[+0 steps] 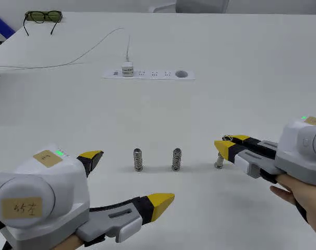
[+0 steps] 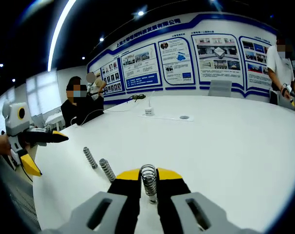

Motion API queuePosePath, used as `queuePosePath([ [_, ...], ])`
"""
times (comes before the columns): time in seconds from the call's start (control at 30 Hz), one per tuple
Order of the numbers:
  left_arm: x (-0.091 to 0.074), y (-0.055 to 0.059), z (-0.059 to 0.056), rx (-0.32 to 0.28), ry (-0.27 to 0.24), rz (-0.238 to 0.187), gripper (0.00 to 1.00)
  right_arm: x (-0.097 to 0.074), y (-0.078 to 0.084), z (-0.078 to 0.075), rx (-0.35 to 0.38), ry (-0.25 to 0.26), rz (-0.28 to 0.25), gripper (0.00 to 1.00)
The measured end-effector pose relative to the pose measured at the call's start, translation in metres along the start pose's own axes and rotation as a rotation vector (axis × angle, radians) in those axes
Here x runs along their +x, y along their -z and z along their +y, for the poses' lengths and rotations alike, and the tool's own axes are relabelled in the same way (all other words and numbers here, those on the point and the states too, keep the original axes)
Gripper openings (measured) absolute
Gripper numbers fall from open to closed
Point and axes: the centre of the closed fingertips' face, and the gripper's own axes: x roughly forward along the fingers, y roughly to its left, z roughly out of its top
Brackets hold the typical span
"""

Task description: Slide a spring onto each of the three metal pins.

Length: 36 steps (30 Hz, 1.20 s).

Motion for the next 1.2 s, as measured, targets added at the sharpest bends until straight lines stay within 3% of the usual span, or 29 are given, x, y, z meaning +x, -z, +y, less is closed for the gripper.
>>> queuePosePath([
  [0.63,0.000,0.002,0.002,0.002,-0.010,0.006,0.92,0.007,0.025,-0.001,0.020,0.012,0.061,0.13],
  [0.9,0.000,0.002,0.004,0.001,-0.015,0.008,0.91,0.007,0.028,-0.002,0.049,0.016,0.064,0.14],
  [1.2,-0.003,0.001,0.007,0.009,-0.026,0.018,0.91,0.000,0.020,0.007,0.039,-0.017,0.064,0.24],
])
